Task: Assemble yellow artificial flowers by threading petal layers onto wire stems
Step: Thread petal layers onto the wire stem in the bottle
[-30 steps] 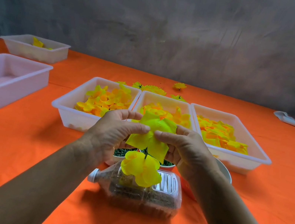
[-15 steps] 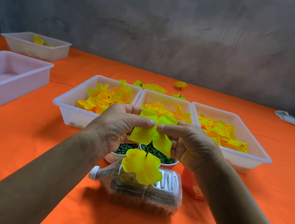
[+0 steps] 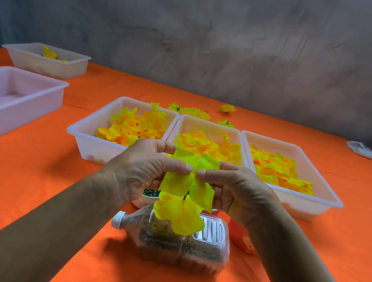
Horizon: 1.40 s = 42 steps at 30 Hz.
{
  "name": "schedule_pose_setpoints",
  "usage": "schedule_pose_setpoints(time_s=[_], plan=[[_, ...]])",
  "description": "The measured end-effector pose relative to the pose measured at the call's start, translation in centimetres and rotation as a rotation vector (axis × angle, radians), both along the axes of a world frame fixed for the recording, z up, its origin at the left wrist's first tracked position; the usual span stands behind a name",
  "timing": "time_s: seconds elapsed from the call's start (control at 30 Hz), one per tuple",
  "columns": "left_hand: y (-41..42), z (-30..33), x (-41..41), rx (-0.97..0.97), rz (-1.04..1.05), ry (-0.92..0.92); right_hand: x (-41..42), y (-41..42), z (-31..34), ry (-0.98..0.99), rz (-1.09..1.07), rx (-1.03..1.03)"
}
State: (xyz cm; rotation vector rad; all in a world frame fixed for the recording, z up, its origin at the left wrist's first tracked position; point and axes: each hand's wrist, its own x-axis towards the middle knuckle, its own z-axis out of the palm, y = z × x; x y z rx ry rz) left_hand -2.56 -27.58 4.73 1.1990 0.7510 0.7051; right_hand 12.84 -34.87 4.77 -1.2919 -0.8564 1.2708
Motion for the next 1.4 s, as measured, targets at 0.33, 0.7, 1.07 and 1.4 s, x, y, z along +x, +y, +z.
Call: schedule_pose_setpoints(time_s=[0.33, 0.7, 1.07, 1.4], plan=[[0.29, -0.42, 0.42, -0.077, -0.012, -0.019, 0.01, 0.60, -0.08, 0.018, -0.025, -0.027], [0.36, -0.49, 0.33, -0.086, -0.074, -0.016, -0.30, 0.96, -0.42, 0.036, -0.021, -0.045], [0.58, -0.78, 0.30, 0.012, -0.080, -0.021, -0.29, 0.95, -0.58, 0.098, 0.003, -0.044], [0.58, -0.61, 0.41, -0.013, -0.118, -0.025, -0.12, 0.74, -0.65, 0.113, -0.001, -0.018]])
